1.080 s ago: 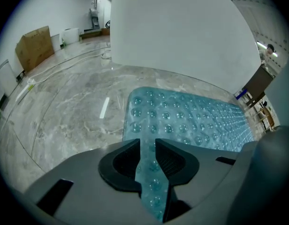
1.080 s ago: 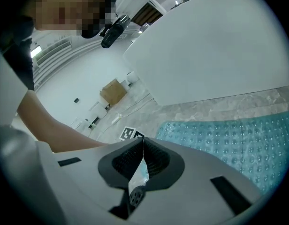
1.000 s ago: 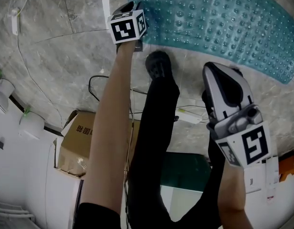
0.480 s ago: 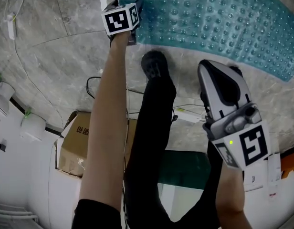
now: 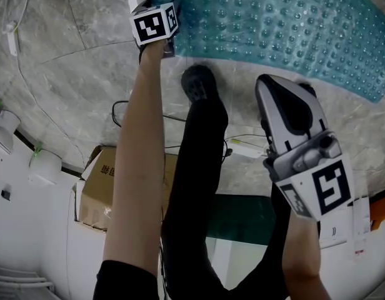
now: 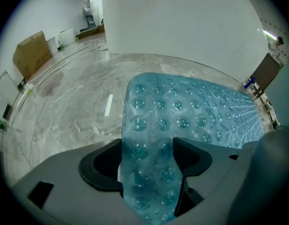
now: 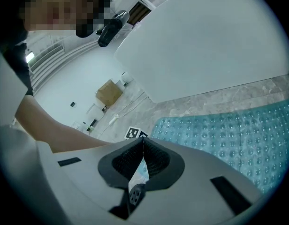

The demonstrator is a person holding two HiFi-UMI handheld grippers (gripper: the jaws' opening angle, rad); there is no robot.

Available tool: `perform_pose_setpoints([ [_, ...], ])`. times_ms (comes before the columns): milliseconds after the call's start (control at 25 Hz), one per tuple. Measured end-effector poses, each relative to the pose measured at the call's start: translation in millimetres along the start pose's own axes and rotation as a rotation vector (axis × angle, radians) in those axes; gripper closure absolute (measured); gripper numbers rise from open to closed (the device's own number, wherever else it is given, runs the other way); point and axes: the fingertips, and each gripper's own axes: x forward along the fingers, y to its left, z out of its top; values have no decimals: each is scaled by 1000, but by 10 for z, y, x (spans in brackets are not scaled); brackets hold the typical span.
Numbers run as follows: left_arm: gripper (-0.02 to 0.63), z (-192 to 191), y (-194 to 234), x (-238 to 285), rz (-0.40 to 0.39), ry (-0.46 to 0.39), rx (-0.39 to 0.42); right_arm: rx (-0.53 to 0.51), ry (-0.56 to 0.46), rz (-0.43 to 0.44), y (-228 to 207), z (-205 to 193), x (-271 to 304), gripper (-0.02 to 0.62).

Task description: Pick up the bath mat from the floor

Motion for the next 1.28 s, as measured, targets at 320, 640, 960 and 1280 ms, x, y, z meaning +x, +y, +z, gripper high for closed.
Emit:
perform_pose_setpoints([
  [320, 366, 16, -130, -37, -38, 1, 10, 4, -10, -5, -45, 47, -22, 581],
  [640, 498, 22, -370, -187, -4, -5, 87, -14, -33, -19, -91, 124, -84, 582],
  [960, 549, 27, -696, -654, -21, 7, 111, -79, -68, -70, -118, 246, -424, 581],
  [1280, 558, 128, -1259, -1344, -95, 33, 180, -84, -86, -131, 88, 546, -1041, 583],
])
